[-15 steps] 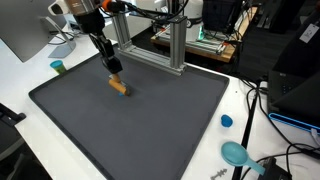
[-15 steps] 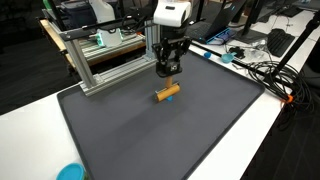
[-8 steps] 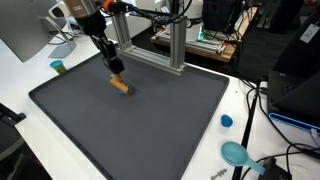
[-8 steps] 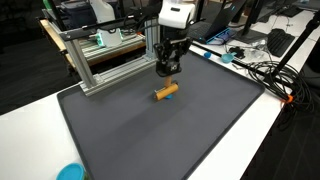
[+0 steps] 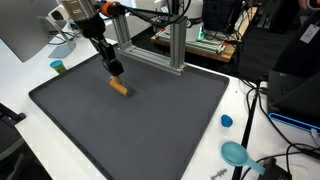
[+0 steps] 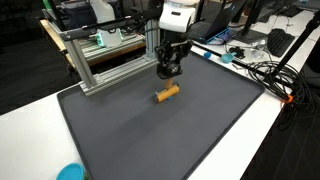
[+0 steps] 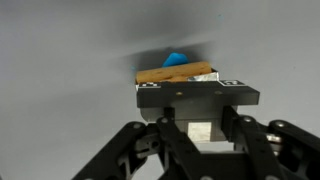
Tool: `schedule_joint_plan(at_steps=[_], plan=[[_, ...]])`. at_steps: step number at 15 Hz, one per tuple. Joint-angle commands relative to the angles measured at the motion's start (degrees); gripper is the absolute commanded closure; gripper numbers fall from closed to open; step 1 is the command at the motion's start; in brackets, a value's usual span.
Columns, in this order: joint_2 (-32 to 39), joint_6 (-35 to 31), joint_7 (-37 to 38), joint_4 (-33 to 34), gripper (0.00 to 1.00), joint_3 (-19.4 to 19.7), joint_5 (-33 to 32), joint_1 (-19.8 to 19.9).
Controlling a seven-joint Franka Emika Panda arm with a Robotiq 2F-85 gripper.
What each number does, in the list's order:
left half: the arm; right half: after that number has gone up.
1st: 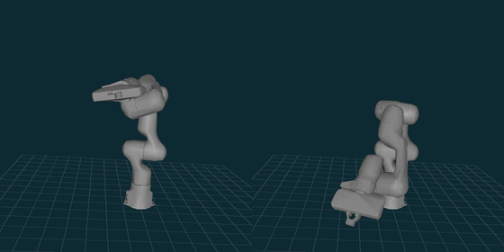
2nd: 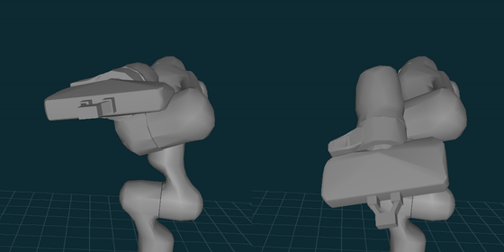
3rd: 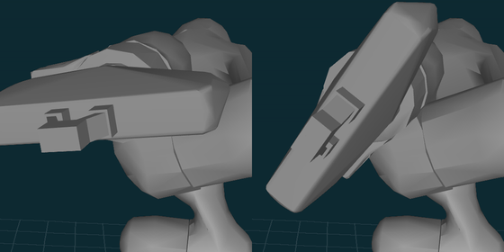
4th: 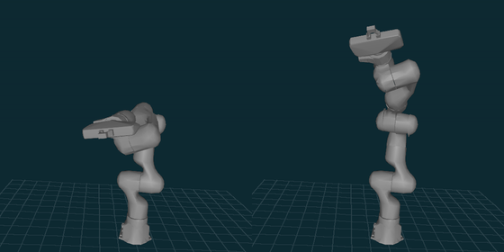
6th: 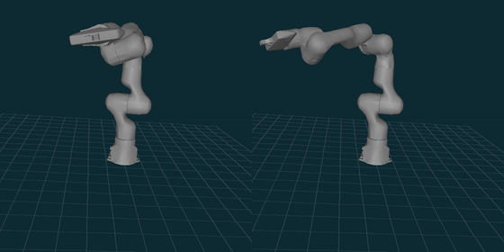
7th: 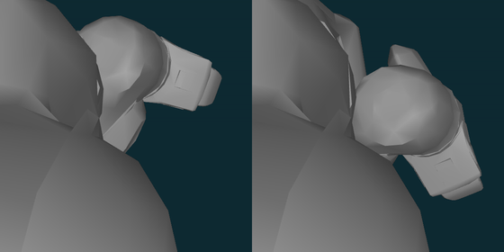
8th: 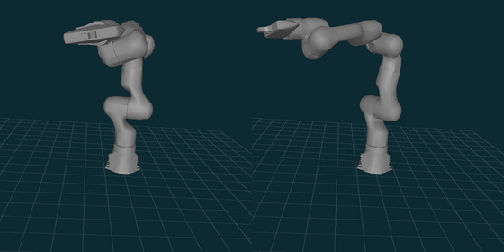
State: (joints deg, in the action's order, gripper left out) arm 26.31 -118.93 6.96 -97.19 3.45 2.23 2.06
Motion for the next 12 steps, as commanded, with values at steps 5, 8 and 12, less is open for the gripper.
schedule_joint_plan(at_steps=[5,8,12], plan=[[3.28,7.12,-1.76,0.77,0.78,-0.45,0.33,0.74],[4.12,8.34,-2.49,1.75,0.78,-0.63,0.66,0.94],[5.26,9.5,-2.76,2.98,0.78,-0.66,0.92,1.13]])
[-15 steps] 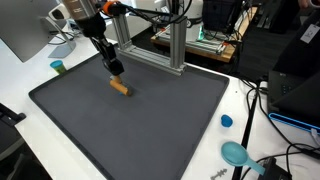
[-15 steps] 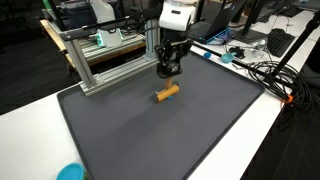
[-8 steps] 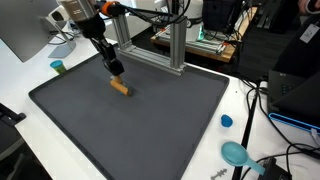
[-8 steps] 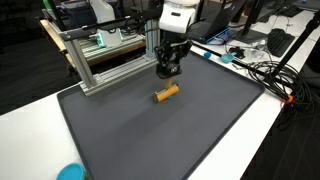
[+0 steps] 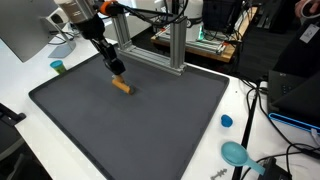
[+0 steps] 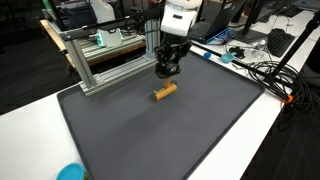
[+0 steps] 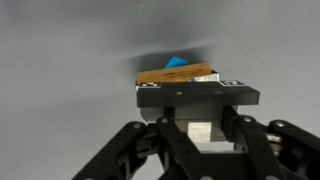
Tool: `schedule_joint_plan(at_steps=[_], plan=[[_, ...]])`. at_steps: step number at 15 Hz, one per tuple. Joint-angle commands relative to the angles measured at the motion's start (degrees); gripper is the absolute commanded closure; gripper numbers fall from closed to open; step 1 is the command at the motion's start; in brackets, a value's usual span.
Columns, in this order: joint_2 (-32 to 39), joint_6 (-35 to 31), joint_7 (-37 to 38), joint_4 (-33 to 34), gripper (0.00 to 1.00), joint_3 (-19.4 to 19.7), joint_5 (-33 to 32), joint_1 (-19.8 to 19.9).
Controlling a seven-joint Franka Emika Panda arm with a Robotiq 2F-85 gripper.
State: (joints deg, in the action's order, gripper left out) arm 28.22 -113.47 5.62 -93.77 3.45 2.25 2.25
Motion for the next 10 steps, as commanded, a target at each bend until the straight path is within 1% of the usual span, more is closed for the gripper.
schedule_joint_plan(at_steps=[1,10], plan=[[3.53,4.47,-1.62,-0.25,0.78,-0.72,1.11,1.07],[5.34,8.14,-2.1,1.31,0.78,-0.65,2.65,2.12]])
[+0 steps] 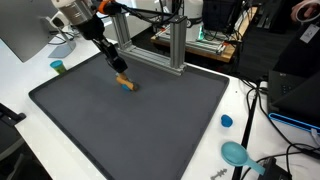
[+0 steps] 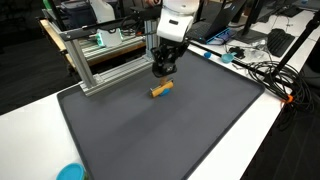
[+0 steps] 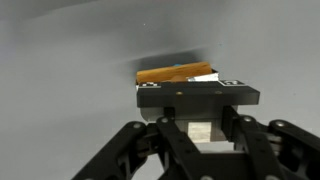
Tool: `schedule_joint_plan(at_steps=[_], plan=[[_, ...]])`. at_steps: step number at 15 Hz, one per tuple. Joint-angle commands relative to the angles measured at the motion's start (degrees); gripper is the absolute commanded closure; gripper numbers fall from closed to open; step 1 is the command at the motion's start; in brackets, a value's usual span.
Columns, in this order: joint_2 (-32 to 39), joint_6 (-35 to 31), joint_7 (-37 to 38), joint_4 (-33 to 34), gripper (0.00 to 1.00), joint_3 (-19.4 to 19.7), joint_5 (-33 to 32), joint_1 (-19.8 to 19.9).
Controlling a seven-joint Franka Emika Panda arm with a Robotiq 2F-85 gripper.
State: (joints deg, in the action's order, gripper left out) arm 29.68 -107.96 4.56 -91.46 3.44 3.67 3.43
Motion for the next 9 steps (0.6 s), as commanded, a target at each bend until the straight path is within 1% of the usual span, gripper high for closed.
schedule_joint_plan(at_steps=[1,5,9], plan=[[4.03,3.51,-1.03,-0.91,0.78,-0.61,1.24,1.01],[6.03,8.51,-0.5,0.11,0.78,-0.44,1.47,1.18],[3.02,6.74,-0.77,0.99,0.78,-0.55,2.69,1.74]])
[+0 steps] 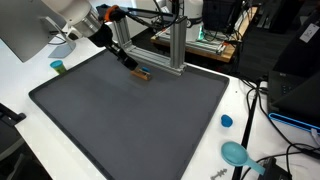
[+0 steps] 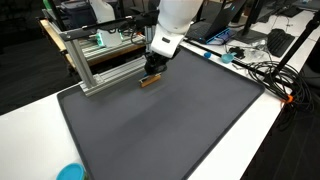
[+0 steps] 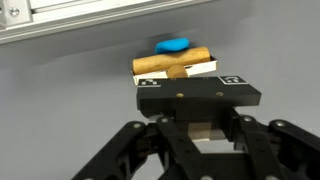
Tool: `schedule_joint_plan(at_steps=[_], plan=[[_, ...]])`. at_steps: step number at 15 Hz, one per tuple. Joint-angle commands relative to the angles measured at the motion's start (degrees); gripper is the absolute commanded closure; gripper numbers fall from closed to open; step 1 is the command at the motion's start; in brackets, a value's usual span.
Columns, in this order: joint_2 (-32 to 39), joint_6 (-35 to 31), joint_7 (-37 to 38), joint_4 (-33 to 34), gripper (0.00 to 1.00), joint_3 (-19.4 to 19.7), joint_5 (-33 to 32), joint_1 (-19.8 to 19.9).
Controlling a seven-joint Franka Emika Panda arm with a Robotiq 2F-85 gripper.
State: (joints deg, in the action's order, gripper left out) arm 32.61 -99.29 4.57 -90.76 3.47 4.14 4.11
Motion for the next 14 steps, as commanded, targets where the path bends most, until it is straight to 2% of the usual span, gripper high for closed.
schedule_joint_plan(at_steps=[1,6,8,11,14], plan=[[-1.12,-2.68,-0.96,0.25,0.78,-0.64,2.7,1.28],[-4.43,-8.47,-0.94,0.96,0.78,-0.44,3.0,1.26],[-4.04,-6.85,-0.75,1.64,0.78,-0.36,1.89,0.76],[-5.15,-7.92,-1.21,0.37,0.78,-0.77,2.77,0.92],[-7.26,-4.63,-3.3,-1.04,0.78,-0.48,0.94,1.12]])
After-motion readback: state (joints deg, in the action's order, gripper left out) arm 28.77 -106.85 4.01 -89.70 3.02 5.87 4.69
